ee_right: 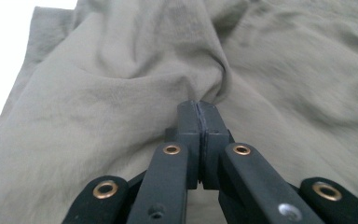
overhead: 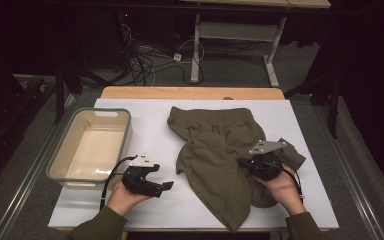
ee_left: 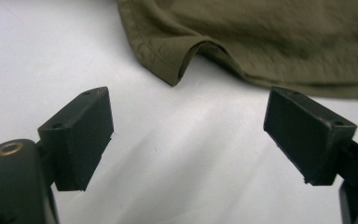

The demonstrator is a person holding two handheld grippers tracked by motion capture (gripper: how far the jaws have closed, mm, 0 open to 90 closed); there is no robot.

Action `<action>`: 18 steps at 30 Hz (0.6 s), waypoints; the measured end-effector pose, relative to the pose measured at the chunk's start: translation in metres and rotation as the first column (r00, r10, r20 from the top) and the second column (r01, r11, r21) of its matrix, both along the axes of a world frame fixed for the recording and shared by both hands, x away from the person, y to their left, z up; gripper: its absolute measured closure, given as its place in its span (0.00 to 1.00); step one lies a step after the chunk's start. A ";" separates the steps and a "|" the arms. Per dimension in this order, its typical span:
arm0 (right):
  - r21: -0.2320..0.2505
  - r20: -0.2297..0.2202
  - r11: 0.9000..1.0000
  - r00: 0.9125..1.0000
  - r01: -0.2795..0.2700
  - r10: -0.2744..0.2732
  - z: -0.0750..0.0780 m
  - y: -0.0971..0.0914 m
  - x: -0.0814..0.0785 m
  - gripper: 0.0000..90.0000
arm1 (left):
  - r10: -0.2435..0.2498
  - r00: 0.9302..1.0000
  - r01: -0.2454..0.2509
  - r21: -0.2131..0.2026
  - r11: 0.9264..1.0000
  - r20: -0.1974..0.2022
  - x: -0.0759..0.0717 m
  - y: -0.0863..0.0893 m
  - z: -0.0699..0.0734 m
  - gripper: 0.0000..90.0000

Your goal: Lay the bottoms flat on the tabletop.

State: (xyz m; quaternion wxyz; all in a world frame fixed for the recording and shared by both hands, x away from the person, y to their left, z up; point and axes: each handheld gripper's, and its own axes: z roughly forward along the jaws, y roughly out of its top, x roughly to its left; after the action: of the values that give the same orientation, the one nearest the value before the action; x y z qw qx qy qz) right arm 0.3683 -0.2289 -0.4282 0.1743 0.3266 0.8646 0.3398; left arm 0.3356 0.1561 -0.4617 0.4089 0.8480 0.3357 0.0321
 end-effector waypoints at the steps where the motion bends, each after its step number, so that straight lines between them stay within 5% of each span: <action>1: -0.003 -0.003 1.000 1.000 0.010 -0.010 -0.004 -0.002 0.003 1.00 | -0.002 1.000 0.002 0.001 1.000 0.001 0.000 0.000 0.000 0.18; 6: -0.021 -0.038 0.999 0.998 0.049 -0.050 -0.020 -0.008 0.010 0.96 | -0.003 1.000 0.003 0.006 1.000 0.000 0.000 -0.001 0.000 0.18; 14: 0.131 -0.029 0.990 0.999 0.046 -0.043 0.008 -0.013 0.001 0.64 | -0.012 1.000 0.012 0.015 1.000 -0.004 0.002 0.002 0.000 0.17; 18: 0.174 -0.032 0.985 0.999 0.007 -0.001 0.021 -0.005 -0.004 0.59 | -0.017 1.000 0.018 0.015 1.000 -0.008 0.003 0.003 0.002 0.17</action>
State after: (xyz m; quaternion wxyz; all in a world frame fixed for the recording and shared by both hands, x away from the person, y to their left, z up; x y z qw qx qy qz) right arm 0.3642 -0.2342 -0.4072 0.1319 0.3476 0.8337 0.4083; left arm 0.3383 0.1594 -0.4601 0.4014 0.8541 0.3295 0.0278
